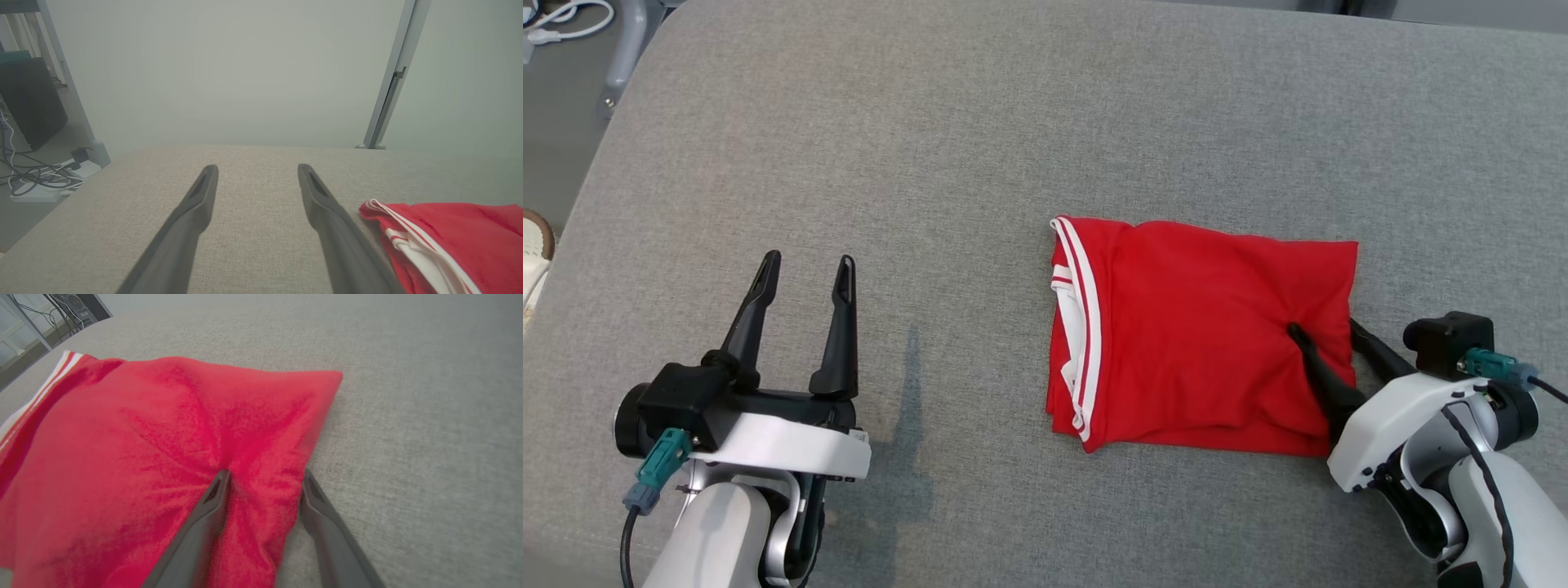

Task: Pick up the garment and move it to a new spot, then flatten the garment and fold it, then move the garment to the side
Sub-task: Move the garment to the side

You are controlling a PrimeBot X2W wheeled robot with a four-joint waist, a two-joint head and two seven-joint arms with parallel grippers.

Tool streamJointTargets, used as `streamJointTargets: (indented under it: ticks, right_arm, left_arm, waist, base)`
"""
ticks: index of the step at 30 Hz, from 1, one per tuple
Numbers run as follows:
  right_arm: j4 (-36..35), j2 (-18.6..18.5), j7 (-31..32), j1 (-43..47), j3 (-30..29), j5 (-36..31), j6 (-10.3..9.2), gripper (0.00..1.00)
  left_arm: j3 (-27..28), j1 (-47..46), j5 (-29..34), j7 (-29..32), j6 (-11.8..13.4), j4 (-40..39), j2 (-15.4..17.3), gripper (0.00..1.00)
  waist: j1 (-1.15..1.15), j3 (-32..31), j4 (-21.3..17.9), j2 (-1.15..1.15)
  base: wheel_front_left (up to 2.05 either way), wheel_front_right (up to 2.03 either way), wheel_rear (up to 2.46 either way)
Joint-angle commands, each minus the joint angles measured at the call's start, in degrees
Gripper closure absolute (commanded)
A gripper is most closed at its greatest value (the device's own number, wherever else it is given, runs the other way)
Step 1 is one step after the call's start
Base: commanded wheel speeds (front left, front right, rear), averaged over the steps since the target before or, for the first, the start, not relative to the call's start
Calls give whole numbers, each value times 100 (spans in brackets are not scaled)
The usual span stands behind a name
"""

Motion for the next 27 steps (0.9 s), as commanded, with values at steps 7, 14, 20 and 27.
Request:
streamJointTargets:
  ticks: [7, 14, 20, 27]
  right_arm:
    - [-385, -471, 288, -45, 258, -143, -9, 100]
    - [-1589, -1282, 484, 103, 669, -459, -2, 100]
    - [-2126, -1722, 505, -15, 757, -552, -3, 100]
    - [-2217, -2224, 154, -540, 741, -618, -3, 100]
  left_arm:
    - [156, -162, 192, -42, -88, 88, 11, 0]
    - [352, -86, 367, -44, -99, -105, 210, 0]
    - [310, -202, 512, 56, -89, -383, 385, 0]
    - [275, -379, 669, 375, -77, -860, 637, 0]
  waist:
    - [0, 46, -317, 0]
    - [0, 163, -1343, 0]
    - [0, 368, -2107, 0]
    - [0, 692, -2856, 0]
  base:
    - [0, 0, 0]
    - [0, 0, 0]
    - [0, 0, 0]
    - [0, 0, 0]
